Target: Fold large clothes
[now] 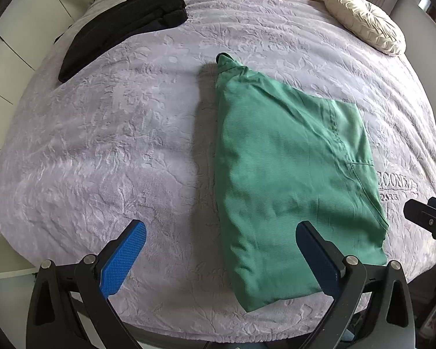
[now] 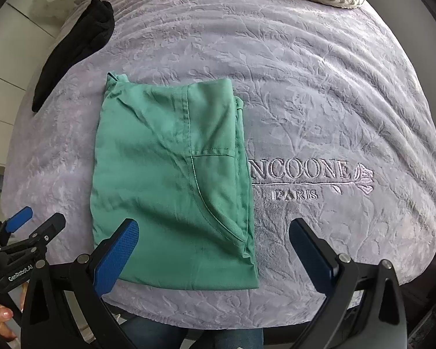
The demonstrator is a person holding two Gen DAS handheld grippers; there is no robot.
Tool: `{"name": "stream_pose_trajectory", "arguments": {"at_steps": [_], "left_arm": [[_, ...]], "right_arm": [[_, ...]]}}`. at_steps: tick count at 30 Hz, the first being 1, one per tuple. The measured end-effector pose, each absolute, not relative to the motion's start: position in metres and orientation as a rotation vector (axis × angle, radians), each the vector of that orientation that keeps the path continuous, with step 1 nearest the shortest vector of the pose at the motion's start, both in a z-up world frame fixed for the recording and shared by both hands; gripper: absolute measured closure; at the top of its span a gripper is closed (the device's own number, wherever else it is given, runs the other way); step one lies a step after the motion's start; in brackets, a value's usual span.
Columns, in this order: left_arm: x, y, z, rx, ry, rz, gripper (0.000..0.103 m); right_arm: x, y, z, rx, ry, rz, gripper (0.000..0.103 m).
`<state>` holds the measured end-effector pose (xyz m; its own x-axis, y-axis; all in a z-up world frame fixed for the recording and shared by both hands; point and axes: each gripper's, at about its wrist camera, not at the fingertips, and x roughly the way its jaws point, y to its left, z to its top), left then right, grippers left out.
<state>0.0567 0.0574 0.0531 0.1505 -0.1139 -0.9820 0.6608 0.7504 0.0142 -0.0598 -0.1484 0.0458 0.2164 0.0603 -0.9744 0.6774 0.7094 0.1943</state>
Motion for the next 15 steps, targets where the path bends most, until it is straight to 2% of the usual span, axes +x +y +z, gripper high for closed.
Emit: {"name": "stream_pose_trajectory", "arguments": {"at_steps": [15], "left_arm": [[0.0566,0.0561,0.0522,0.507,1.313,-0.586,0.0]], "right_arm": [[-0.0538,-0.1454,0.0465,0.655,1.313,-0.482,0.0]]}}
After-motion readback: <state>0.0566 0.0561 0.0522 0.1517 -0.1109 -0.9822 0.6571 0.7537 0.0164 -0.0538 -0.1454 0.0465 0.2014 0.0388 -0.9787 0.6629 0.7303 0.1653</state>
